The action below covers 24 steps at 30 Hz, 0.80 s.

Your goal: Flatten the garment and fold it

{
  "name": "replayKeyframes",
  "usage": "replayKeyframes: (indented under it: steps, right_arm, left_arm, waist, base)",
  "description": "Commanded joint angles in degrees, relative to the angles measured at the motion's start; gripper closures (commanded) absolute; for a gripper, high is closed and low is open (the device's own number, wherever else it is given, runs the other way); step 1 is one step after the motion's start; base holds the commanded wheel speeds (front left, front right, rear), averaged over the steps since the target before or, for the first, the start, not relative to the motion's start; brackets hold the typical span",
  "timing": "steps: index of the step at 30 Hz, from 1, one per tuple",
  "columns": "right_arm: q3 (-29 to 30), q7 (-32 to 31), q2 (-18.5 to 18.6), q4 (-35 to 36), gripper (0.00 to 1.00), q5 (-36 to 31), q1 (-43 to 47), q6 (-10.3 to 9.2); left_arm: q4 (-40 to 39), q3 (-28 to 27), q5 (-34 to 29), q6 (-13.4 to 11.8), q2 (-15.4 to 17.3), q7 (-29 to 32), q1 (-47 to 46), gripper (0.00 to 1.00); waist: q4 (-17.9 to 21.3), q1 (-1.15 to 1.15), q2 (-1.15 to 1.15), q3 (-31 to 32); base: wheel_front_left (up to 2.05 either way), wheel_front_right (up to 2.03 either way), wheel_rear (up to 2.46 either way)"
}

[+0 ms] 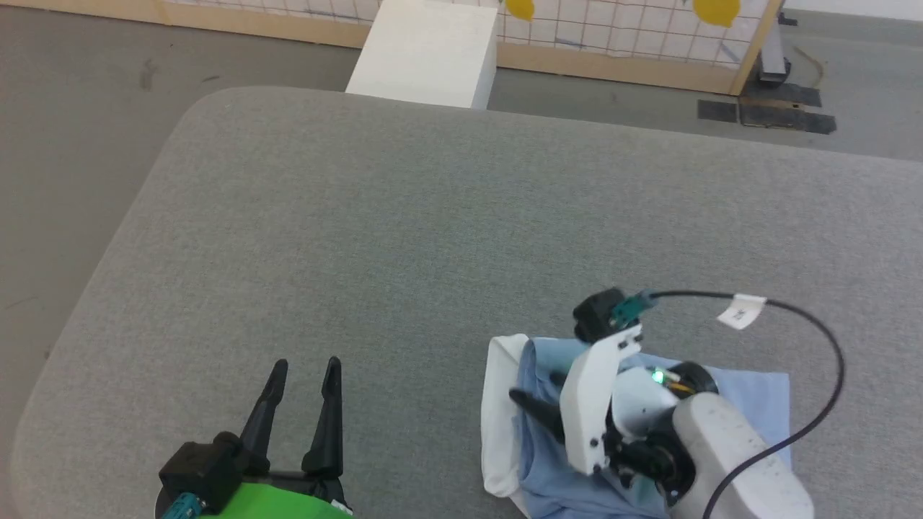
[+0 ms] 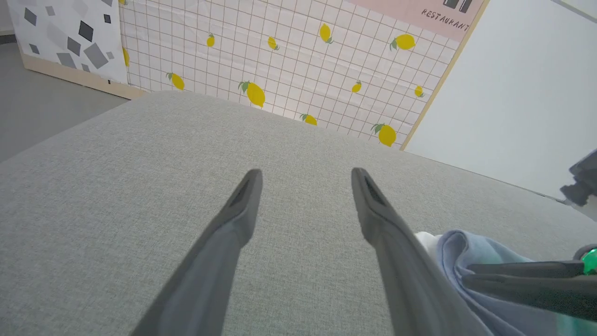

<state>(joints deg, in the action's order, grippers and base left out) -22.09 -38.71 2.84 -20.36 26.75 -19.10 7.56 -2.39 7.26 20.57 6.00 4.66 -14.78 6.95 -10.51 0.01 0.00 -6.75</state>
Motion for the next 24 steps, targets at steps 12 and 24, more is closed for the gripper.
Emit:
replayKeyframes:
  steps: [12, 24]
  right_arm:
    - [23.08, 11.65, 3.28, 22.47, 0.00, -8.89, 11.27, -0.08]
    - [33.20, 2.14, 0.20, 28.87, 0.00, -6.66, 27.23, -0.08]
  left_arm:
    - [-1.16, -0.70, -0.55, 0.26, 0.36, -0.22, 0.09, 0.00]
    - [-1.07, 0.15, -0.45, 0.36, 1.23, -0.09, -1.19, 0.00]
  waist:
    - [5.14, -0.01, 0.00, -0.18]
    - [6.72, -0.01, 0.00, -2.12]
  base:
    - [0.00, 0.00, 0.00]
    - [0.00, 0.00, 0.00]
